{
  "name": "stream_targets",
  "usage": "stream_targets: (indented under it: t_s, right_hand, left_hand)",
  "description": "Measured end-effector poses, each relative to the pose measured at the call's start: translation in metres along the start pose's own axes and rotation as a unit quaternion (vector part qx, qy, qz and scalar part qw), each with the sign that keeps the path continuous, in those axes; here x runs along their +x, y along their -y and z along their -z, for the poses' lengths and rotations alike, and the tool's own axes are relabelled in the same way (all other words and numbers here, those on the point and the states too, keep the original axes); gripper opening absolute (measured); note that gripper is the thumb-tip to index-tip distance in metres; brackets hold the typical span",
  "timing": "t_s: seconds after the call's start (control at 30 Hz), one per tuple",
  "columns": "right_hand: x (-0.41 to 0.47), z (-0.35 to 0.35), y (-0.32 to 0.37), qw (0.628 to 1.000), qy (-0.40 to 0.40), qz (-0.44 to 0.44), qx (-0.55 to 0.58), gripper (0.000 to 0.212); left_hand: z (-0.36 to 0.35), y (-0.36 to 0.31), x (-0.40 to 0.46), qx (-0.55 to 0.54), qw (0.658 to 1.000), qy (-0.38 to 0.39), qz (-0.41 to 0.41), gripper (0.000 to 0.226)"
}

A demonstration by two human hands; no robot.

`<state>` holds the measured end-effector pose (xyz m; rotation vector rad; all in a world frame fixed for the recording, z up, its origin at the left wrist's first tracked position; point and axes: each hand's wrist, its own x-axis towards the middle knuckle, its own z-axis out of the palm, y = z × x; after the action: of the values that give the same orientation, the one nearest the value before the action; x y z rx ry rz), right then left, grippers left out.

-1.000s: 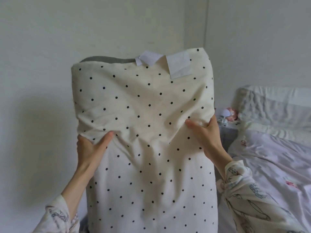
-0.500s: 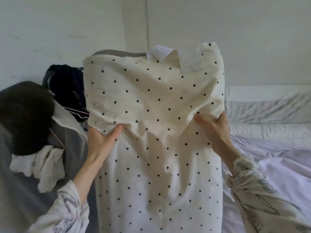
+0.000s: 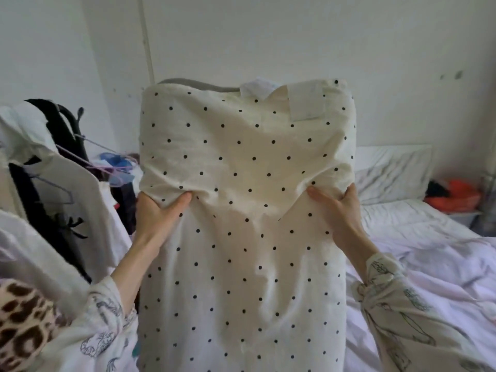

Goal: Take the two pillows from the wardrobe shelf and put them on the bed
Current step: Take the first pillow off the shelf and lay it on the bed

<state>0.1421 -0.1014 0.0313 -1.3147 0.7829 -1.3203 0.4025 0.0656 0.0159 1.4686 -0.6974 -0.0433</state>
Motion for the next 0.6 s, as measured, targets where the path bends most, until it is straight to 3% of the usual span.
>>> stream_targets:
  t_s: [0.13, 0.3, 0.47, 0.6]
  right_hand:
    - [0.073, -0.037, -0.03, 0.999, -0.032, -0.007, -0.006, 0.04]
    - [0.163, -0.066, -0.056, 0.997, -0.07, -0.017, -0.005, 0.042]
    - [0.257, -0.086, -0.104, 0.995, -0.1, -0.015, -0.025, 0.049]
    - [0.346, -0.096, -0.155, 0.993, -0.106, -0.034, -0.029, 0.04]
  left_hand:
    - [-0.052, 0.03, 0.094, -0.017, 0.999, 0.033, -0.022, 0.05]
    - [-0.117, 0.058, 0.19, -0.031, 0.996, 0.074, -0.048, 0.056]
    - [-0.189, 0.109, 0.277, 0.002, 0.996, 0.085, -0.026, 0.092]
    - [-0.257, 0.155, 0.347, 0.041, 0.995, 0.091, 0.01, 0.102]
